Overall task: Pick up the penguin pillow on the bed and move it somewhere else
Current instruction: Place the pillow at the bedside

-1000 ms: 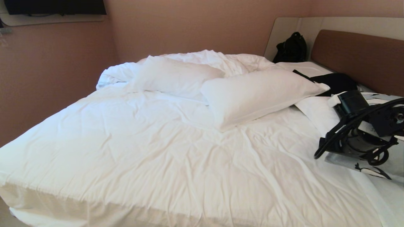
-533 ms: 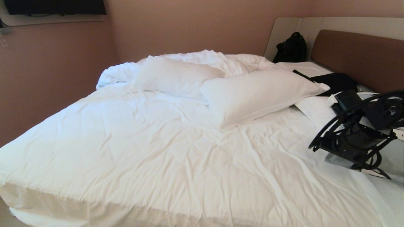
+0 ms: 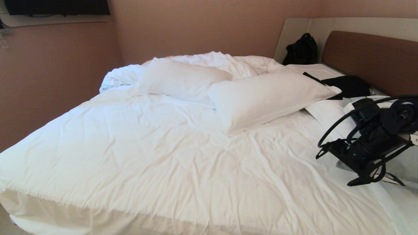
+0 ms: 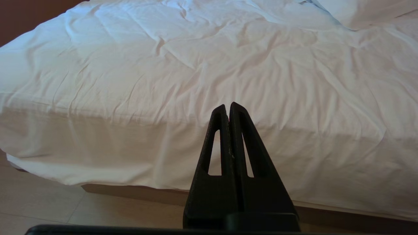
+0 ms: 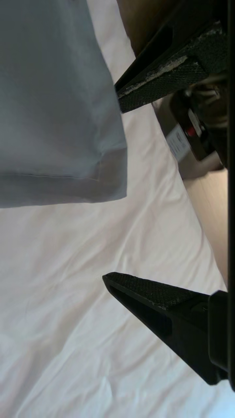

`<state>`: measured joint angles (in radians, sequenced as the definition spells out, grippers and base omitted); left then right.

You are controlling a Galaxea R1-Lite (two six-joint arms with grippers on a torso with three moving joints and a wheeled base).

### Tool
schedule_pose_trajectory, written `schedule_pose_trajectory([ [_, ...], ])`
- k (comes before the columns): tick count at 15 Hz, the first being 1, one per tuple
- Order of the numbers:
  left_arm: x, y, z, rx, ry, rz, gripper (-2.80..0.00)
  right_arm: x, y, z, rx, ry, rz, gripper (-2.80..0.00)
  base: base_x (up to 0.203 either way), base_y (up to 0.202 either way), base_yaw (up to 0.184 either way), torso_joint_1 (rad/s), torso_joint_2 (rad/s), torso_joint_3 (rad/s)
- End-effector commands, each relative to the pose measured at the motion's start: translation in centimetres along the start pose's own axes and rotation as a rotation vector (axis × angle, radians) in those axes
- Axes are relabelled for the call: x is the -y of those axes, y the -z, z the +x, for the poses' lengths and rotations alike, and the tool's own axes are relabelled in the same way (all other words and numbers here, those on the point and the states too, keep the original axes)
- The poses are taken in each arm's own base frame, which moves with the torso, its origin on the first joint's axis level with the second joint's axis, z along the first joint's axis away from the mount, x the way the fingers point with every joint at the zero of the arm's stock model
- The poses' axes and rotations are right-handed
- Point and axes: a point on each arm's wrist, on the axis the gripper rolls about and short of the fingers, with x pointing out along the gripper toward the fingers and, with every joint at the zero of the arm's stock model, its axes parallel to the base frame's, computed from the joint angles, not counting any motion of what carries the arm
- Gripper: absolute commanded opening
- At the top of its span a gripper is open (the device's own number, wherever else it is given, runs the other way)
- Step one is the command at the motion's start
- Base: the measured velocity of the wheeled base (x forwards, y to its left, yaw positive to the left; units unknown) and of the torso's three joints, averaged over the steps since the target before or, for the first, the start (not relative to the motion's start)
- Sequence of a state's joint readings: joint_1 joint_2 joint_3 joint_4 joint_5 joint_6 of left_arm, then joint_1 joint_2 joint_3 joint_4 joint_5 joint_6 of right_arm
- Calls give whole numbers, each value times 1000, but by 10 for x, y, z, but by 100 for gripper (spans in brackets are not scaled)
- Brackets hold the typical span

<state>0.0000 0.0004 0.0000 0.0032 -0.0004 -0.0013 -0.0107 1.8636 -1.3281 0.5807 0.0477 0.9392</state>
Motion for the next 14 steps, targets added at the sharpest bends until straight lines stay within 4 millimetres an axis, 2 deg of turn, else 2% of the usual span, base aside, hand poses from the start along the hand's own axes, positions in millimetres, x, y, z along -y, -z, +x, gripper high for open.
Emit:
schedule_pose_trajectory([
  [1, 0, 0, 0, 1, 1, 0, -280, 4, -11, 0, -83, -92, 69, 0, 0, 0, 0, 0, 0, 0],
  [6, 0, 0, 0, 1, 0, 0, -280, 14, -34, -6, -17, -125, 151, 0, 0, 0, 0, 0, 0, 0],
  [9, 0, 0, 0, 1, 0, 0, -280, 12, -37, -15, 41, -122, 141, 0, 0, 0, 0, 0, 0, 0],
  [14, 0, 0, 0, 1, 0, 0, -280, 15, -37, -13, 163, -5, 146, 0, 0, 0, 0, 0, 0, 0],
])
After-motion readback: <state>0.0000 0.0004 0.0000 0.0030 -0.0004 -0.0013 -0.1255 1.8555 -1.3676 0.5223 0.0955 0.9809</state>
